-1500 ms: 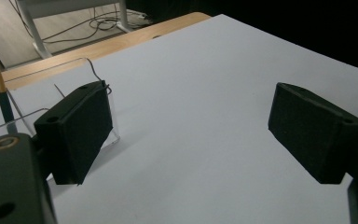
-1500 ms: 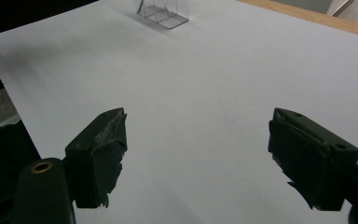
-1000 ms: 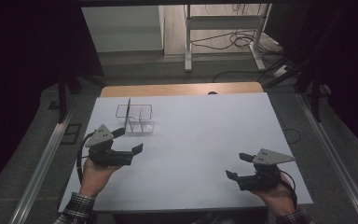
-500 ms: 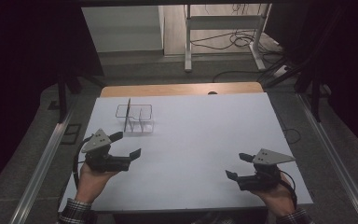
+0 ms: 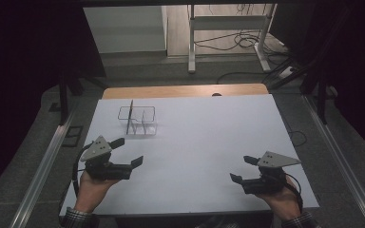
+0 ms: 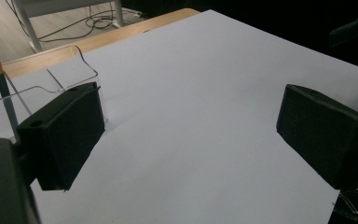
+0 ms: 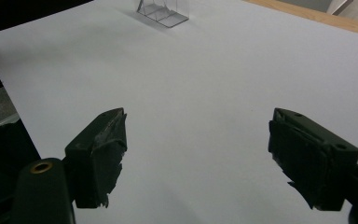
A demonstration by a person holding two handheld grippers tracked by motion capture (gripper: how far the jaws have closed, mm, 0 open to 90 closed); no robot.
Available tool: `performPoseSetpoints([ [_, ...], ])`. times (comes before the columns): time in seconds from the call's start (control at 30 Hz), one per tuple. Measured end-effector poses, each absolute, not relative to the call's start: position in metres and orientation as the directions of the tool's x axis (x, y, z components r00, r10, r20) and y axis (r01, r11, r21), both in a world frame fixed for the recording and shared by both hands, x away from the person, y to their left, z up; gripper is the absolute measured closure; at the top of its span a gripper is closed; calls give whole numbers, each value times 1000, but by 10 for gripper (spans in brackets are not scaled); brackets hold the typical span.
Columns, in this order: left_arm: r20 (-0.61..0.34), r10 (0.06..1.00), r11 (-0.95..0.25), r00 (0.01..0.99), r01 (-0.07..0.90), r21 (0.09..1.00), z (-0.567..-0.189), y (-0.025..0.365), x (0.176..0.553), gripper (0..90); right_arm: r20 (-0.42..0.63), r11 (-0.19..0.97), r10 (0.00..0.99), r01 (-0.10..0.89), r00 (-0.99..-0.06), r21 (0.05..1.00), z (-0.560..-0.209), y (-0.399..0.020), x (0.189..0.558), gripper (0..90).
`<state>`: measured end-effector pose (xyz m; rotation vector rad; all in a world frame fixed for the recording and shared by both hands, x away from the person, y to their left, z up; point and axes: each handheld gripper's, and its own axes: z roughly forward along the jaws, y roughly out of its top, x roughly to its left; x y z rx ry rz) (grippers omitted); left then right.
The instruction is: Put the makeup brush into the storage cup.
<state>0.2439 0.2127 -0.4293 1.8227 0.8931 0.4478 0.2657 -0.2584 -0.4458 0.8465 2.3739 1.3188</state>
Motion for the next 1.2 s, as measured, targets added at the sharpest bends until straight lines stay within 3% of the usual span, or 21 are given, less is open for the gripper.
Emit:
performPoseSetpoints([
  [1.2, -100, 747, -220, 657, 386, 896, -436, 222, 212, 76, 30, 401, 626, 355, -779, 844, -446, -260, 266, 195],
])
